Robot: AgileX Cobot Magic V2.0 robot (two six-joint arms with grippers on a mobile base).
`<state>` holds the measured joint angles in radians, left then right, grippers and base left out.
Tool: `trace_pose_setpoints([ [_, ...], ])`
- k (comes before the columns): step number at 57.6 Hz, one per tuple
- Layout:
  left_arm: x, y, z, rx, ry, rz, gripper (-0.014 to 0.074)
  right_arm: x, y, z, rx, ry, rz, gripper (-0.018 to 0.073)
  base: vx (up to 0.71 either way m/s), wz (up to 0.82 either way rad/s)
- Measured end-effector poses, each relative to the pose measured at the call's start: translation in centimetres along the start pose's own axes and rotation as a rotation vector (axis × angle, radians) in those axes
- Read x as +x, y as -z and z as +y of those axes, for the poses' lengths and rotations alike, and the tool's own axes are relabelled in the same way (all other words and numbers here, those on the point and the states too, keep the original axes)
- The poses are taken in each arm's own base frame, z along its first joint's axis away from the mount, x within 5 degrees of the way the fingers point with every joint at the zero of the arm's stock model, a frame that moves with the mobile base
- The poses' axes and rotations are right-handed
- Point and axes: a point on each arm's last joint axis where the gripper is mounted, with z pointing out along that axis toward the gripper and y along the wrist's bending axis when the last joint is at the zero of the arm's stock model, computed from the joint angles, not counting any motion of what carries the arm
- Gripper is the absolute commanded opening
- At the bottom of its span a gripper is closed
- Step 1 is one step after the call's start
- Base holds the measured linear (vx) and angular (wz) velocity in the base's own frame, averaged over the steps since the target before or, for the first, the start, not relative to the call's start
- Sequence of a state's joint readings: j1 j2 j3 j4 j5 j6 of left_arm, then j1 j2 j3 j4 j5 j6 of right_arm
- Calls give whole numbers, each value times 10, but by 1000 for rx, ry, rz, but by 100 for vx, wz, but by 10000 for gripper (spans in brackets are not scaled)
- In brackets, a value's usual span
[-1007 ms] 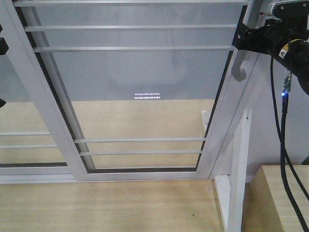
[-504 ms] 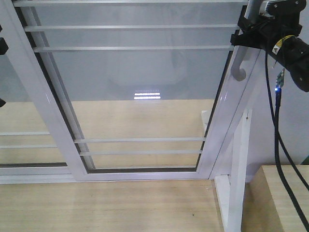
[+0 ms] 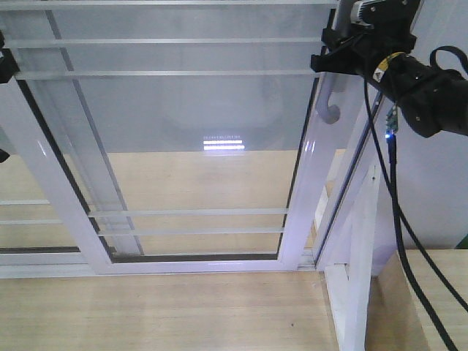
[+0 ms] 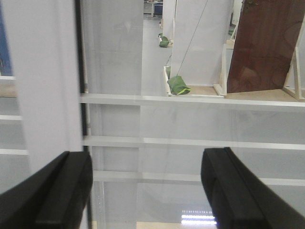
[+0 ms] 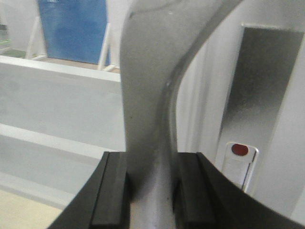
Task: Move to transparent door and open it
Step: 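Slide the door with the right gripper away from the wall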
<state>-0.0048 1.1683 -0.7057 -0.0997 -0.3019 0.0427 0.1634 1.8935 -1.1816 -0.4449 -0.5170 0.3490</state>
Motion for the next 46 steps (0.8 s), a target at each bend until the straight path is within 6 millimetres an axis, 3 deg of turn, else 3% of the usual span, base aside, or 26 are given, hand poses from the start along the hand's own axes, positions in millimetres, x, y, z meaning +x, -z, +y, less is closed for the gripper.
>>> trace_pose_setpoints([
  [27,0,0,0,0,0,0,575,-1,-15,79,-191,7,-31,-9,1,2],
  [31,0,0,0,0,1,0,575,2,-10,88,-218,0,-15,-9,1,2],
  [40,0,0,0,2,-1,2,575,2,0,146,-410,92,-39,-9,-1,-3],
  [46,0,0,0,1,-1,4,575,1,2,151,-425,107,-47,-7,0,0],
])
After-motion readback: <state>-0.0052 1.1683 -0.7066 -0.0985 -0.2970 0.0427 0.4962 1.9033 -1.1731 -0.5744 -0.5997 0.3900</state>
